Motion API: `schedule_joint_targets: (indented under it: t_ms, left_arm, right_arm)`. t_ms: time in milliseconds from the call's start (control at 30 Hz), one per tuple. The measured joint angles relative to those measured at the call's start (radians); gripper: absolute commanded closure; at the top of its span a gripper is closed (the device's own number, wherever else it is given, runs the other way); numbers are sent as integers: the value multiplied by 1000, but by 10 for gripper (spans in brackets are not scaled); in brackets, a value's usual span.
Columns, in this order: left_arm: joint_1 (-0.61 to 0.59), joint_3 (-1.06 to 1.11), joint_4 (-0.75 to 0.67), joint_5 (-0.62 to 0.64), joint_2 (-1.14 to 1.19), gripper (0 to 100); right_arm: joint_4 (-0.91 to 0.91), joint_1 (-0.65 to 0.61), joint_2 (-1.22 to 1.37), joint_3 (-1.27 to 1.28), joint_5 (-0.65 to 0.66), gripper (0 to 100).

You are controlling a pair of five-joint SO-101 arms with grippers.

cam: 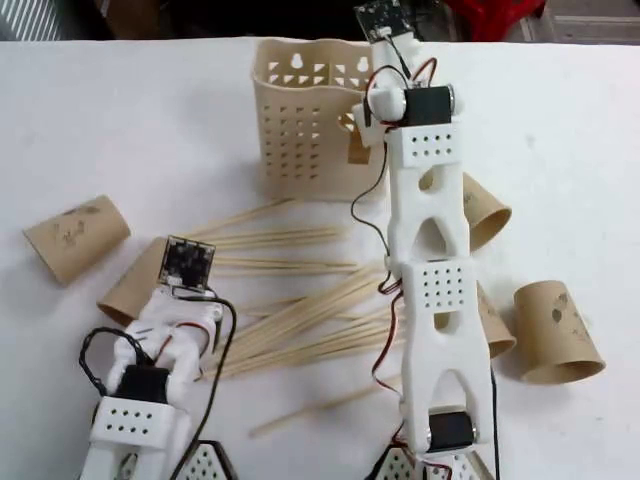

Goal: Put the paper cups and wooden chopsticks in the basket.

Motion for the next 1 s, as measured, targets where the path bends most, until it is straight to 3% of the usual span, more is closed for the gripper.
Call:
schedule_joint_targets:
  t_ms: [167, 733, 1000]
  left_arm:
    - [0, 0, 0, 0, 0, 975]
    - [0, 0, 0, 0, 0, 975]
    - [0, 0, 0, 0, 0, 975]
  right_arm:
    - [-8, 18, -89, 181, -2, 651]
    - [-11, 32, -256, 539, 15, 649]
    - [-157, 32, -311, 700, 17, 649]
